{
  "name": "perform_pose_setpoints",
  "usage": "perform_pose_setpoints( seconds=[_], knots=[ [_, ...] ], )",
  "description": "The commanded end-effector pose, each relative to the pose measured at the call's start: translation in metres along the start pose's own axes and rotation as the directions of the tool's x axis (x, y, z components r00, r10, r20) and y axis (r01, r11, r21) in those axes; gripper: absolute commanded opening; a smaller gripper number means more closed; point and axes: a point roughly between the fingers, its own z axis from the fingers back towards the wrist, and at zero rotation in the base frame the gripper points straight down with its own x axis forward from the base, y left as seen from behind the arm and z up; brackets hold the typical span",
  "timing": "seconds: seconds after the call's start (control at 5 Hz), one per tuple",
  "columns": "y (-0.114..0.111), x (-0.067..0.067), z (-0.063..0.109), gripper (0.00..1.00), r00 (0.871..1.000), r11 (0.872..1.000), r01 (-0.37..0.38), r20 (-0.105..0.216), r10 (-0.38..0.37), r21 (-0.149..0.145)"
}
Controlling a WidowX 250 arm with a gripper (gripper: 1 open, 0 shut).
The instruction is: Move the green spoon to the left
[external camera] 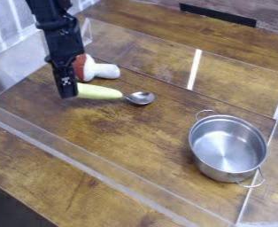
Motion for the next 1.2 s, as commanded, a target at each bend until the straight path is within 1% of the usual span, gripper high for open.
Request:
perform_pose_setpoints(
  seconds=[0.0,0.4,0.8,1.0],
  knots=[
    [0.024,-0.004,0.019,0.00,0.998,0.996,0.044,0.032,-0.047,0.083],
    [0.032,-0.001,0.025,0.00,0.998,0.995,0.034,0.043,-0.038,0.092],
    [0.042,-0.011,0.010,0.00,0.998,0.996,0.036,0.057,-0.041,0.087],
    [0.047,-0.015,0.006,0.00,0.997,0.996,0.032,0.063,-0.037,0.085]
  ],
)
